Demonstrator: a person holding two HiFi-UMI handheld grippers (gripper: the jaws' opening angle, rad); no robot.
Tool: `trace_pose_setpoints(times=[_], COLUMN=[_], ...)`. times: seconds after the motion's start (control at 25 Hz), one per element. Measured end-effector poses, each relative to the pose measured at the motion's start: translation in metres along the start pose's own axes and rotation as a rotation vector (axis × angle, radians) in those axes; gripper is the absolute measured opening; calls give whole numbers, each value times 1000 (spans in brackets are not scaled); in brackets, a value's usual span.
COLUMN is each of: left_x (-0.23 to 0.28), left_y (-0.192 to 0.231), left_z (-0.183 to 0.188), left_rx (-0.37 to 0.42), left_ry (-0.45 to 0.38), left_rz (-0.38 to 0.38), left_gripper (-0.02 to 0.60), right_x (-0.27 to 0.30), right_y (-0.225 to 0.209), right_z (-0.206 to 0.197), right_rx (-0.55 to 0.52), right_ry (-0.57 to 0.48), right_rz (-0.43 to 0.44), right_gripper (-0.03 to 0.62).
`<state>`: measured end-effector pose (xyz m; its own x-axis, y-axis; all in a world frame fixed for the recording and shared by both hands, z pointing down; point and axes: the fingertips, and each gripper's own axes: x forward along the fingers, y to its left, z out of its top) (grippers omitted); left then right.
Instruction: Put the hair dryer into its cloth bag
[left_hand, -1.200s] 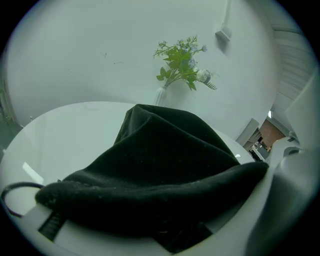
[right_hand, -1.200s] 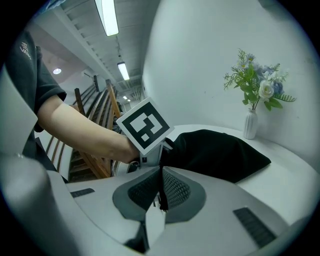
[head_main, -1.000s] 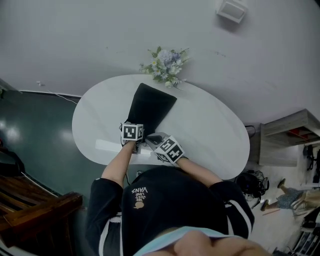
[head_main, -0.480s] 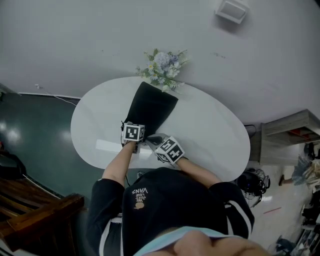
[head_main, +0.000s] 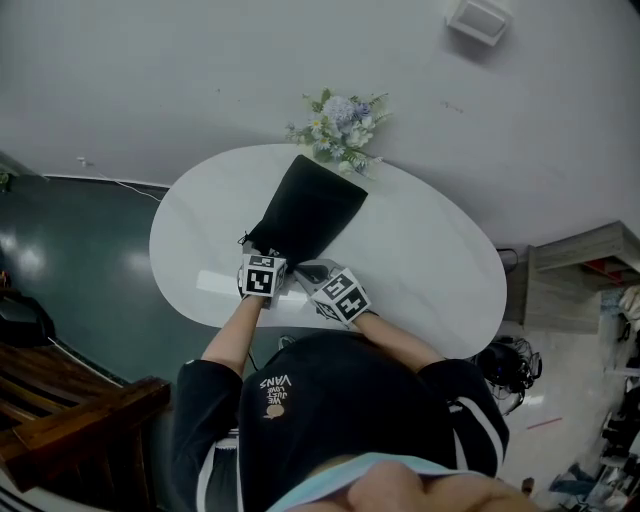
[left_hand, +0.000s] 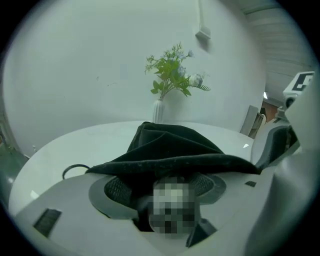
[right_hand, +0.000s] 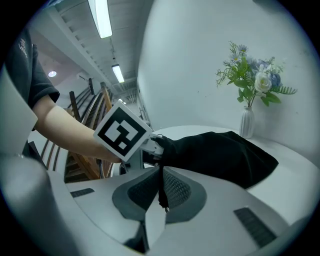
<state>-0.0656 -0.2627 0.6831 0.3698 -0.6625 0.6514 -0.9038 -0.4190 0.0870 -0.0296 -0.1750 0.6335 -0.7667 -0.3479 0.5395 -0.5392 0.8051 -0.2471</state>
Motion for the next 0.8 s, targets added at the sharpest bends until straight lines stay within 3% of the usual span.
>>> trace_pose_setpoints(times=[0.44,0.72,0.8], left_x=[-71,-110,-121], left_y=[30,32,31], left_z=[-33,-48,-49], left_rx=[-55,-80,-80], left_ry=[-64,-96,-111], left_rz=[74,75,72], left_gripper=[313,313,313], right_x=[24,26,23], right_y=[27,37,39], right_z=[-8,-9,-5], right_rx=[-35,-1,15], right_ry=[9,-21,-51], right_rz=[-65,-131,-152], right_gripper=[51,52,94])
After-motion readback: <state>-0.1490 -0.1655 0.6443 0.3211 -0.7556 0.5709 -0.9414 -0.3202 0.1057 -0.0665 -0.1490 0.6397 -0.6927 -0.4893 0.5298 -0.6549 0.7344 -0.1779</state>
